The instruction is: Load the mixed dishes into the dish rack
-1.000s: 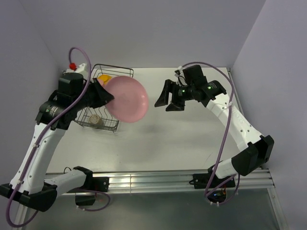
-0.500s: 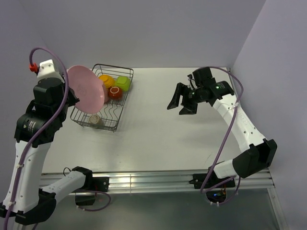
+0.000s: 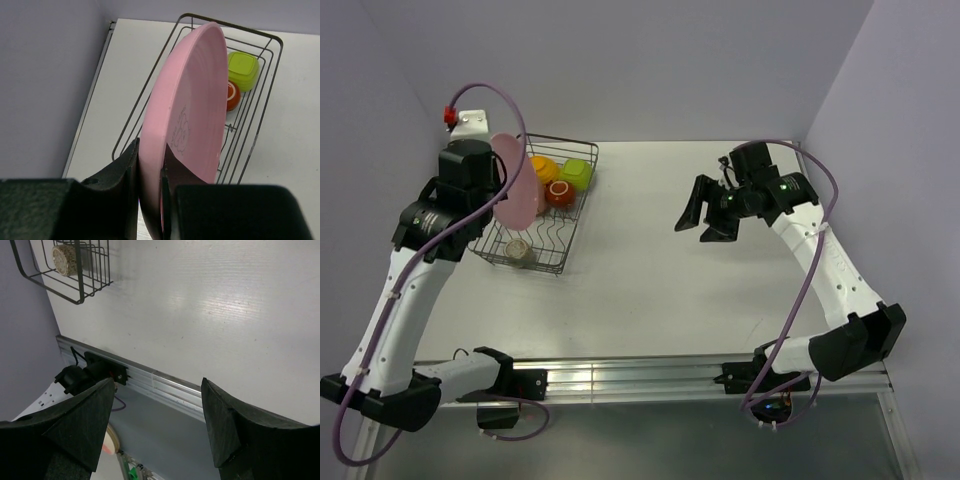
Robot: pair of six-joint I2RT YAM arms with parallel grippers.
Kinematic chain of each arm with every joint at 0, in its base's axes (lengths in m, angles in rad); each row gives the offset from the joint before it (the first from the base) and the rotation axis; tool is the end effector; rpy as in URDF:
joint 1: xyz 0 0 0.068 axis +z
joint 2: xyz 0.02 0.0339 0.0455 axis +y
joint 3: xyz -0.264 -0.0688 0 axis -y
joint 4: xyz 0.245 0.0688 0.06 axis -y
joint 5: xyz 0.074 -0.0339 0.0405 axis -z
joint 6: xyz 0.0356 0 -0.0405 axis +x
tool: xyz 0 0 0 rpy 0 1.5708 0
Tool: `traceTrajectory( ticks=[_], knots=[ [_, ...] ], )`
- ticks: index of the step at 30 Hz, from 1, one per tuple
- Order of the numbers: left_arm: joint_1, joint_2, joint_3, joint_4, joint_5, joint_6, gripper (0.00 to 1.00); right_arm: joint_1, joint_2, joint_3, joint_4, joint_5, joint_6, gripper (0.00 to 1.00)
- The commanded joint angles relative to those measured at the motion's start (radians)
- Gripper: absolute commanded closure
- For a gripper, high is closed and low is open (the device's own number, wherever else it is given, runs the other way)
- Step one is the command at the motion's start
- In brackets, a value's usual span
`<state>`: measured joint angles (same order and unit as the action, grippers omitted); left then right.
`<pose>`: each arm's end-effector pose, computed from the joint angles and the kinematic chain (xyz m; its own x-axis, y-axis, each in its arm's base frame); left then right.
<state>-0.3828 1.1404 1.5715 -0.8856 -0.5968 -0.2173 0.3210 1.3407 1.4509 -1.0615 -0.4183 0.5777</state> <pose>0.1933 -0.0563 0.4649 -0.3633 -0.0460 -0.9305 -0.2435 0.9688 0.0472 0.2408 0.0953 0.3704 -0.9269 0.2177 -0.3058 -0.0071 0.8043 0.5941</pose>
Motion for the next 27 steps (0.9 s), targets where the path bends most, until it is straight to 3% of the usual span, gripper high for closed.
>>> traceTrajectory(
  ticks=[1,9,27],
  knots=[
    [-0.008,0.027,-0.031,0.131,0.047,0.137,1.0,-0.011,-0.044,0.002,-0.02,0.016,-0.021,0.23],
    [-0.01,0.044,-0.14,0.211,0.106,0.207,1.0,-0.03,-0.074,-0.047,-0.031,0.018,-0.027,0.23],
    [-0.01,0.134,-0.234,0.33,0.13,0.3,1.0,-0.043,-0.081,-0.073,-0.04,0.006,-0.022,0.24]
  ],
)
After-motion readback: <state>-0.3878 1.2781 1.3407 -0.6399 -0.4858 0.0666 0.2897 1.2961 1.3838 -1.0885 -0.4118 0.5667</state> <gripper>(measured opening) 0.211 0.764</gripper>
